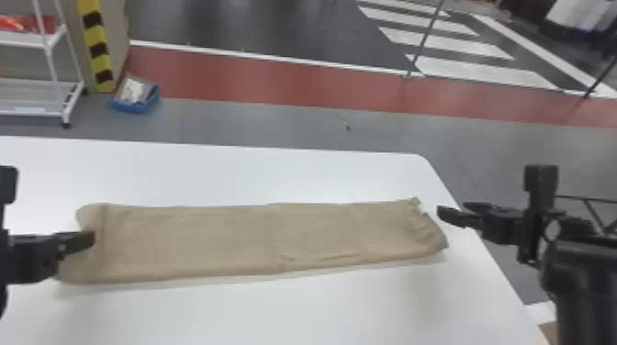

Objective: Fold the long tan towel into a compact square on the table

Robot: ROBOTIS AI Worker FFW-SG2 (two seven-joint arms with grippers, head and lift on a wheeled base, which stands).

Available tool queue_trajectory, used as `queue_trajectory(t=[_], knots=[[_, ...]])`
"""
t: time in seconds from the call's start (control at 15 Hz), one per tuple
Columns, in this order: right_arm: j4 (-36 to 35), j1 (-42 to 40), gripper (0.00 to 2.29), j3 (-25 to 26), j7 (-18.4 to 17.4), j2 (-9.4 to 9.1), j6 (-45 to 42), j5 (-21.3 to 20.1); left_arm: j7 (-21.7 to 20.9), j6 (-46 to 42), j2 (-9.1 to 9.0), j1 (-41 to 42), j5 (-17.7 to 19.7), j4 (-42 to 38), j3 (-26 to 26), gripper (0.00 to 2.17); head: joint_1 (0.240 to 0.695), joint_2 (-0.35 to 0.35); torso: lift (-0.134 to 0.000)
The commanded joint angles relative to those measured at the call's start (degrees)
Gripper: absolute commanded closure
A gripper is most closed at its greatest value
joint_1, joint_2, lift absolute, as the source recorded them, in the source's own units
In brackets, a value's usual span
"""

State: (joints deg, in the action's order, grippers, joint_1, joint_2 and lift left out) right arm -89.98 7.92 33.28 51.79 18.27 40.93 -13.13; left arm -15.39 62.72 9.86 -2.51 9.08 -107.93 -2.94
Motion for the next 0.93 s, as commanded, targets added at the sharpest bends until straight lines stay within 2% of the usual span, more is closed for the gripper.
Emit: queue_trajectory(t=[0.0, 0.2, 0.27, 0.33, 0.47, 0.53, 0.6, 0.67, 0.87], knots=[[-1.2, -0.3, 0.29, -0.3, 0.7, -1.49, 0.3, 0.9, -0.1, 1.6, 0.07, -1.9, 3.5, -1.2, -1.3, 1.79, 0.695, -0.301, -0.124], [-2.8, -0.5, 0.29, -2.1, 1.0, -3.33, 0.7, 2.7, -0.1, 6.7, 0.07, -6.4, 13.0, -1.1, -4.4, 1.79, 0.695, -0.285, -0.124], [-2.9, -0.5, 0.41, -3.4, 1.6, -3.77, 0.9, 2.9, 0.1, 7.6, 0.07, -7.9, 16.4, -1.0, -4.8, 1.79, 0.695, -0.278, -0.124], [-2.8, -0.5, 0.60, -5.4, 2.0, -3.77, 2.3, 3.3, 1.3, 9.3, -0.01, -9.2, 19.0, -1.0, -5.3, 1.79, 0.695, -0.271, -0.124], [-2.8, -0.5, 1.46, -7.9, 3.0, -4.91, 3.2, 4.9, 4.1, 12.1, -0.19, -11.2, 23.6, -0.7, -5.2, 1.79, 0.695, -0.245, -0.124], [-2.8, -0.4, 1.74, -8.8, 3.5, -5.88, 3.3, 5.3, 5.0, 12.1, -0.19, -12.0, 25.7, -0.5, -5.2, 1.79, 0.695, -0.236, -0.124], [-2.7, -0.3, 1.84, -10.3, 4.1, -6.14, 3.5, 5.7, 5.5, 12.5, -0.28, -12.5, 27.4, -0.4, -5.2, 1.79, 0.695, -0.226, -0.124], [-2.3, -0.2, 1.84, -11.8, 4.1, -6.49, 4.2, 6.5, 5.9, 12.8, -0.28, -13.1, 29.8, -0.1, -5.5, 1.79, 0.695, -0.217, -0.124], [0.3, 0.6, 1.84, -16.5, 4.1, -8.08, 3.3, 7.6, 7.0, 14.9, -0.10, -14.8, 39.2, 1.2, -7.5, 1.79, 0.695, -0.183, -0.124]])
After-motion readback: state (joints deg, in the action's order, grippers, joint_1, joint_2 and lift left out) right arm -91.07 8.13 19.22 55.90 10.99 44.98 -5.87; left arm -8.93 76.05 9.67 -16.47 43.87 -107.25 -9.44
